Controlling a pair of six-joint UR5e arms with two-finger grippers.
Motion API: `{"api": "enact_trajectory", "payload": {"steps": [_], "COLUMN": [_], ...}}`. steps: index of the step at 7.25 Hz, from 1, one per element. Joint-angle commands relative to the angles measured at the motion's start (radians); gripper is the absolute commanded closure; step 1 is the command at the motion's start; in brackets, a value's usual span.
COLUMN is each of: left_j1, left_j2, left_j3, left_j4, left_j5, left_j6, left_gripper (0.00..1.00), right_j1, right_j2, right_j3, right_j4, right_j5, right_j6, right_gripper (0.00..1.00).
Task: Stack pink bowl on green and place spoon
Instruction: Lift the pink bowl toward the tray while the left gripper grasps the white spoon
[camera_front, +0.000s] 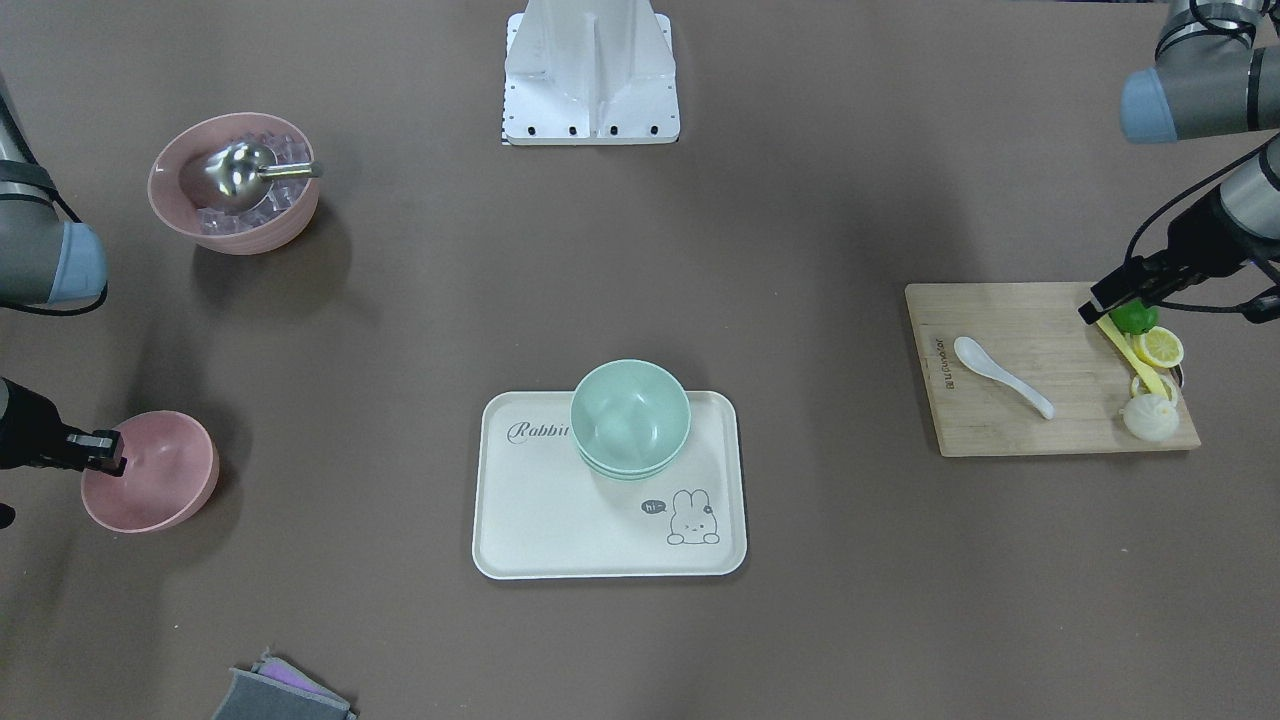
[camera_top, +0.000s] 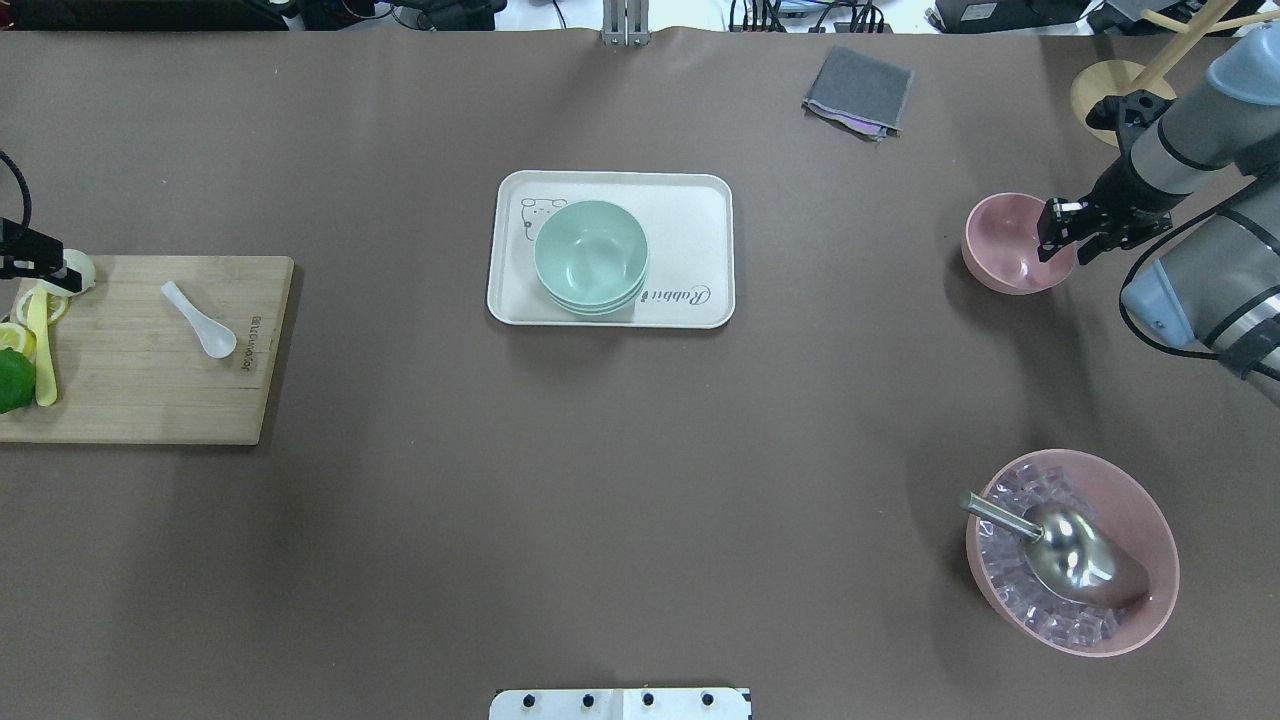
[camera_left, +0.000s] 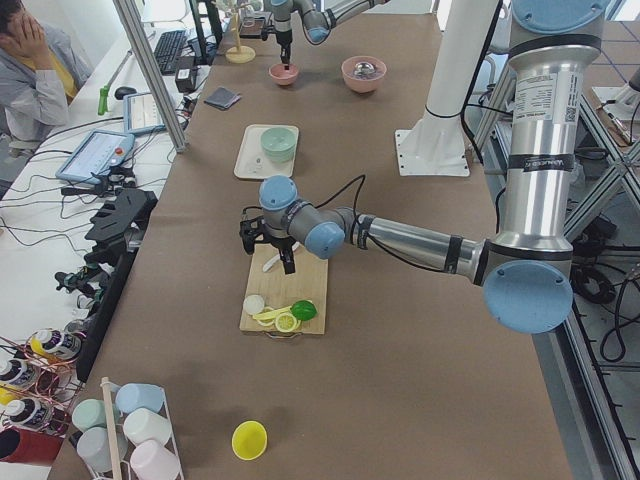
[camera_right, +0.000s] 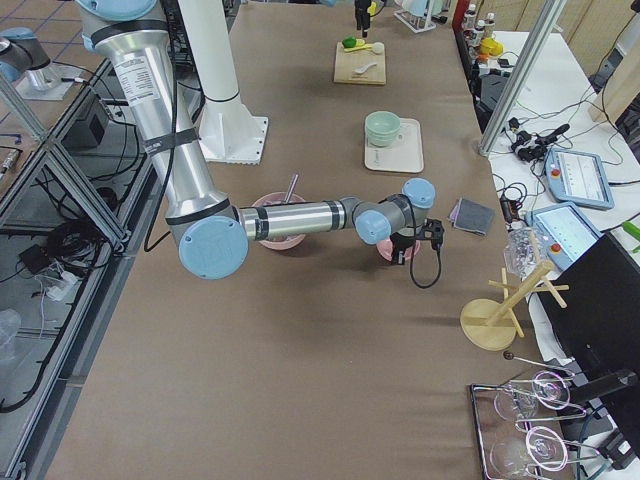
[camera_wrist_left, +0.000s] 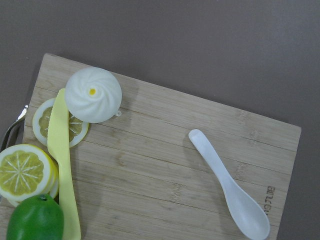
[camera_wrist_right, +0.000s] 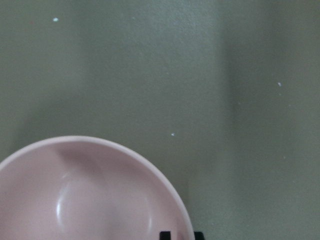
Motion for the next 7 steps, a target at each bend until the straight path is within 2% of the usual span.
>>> {"api": "enact_trajectory", "payload": {"steps": [1, 2, 3, 4, 5, 7], "left_j1": [0.112, 0.152, 0.152, 0.152, 0.152, 0.154], "left_j2": [-0.081, -0.083, -0.089, -0.119, -0.144, -0.156], "left_j3": [0.039, 0.058, 0.072, 0.102, 0.148, 0.177], "left_j4": [0.006, 0.004, 0.001, 0.003, 0.000, -0.003], "left_j5": [0.039, 0.081, 0.080, 0.081, 0.081, 0.080], "left_j6": [-0.213, -0.240, -0.239, -0.240, -0.240, -0.240], "left_gripper": [0.03, 0.10, 0.18, 0.25, 0.31, 0.44], "right_j1": [-0.005, -0.024, -0.077, -0.117, -0.164, -0.276], "right_j2": [0.089, 0.148, 0.205, 0.298, 0.342, 0.417], "right_j3": [0.021, 0.062, 0.131, 0.139, 0.165, 0.189], "right_j4": [-0.027, -0.038, -0.040, -0.041, -0.041, -0.044], "right_j5": [0.028, 0.059, 0.053, 0.045, 0.020, -0.089], "right_j6": [0.133, 0.284, 0.430, 0.597, 0.699, 0.825], "right_gripper": [1.00, 1.00, 1.00, 1.00, 1.00, 1.00]}}
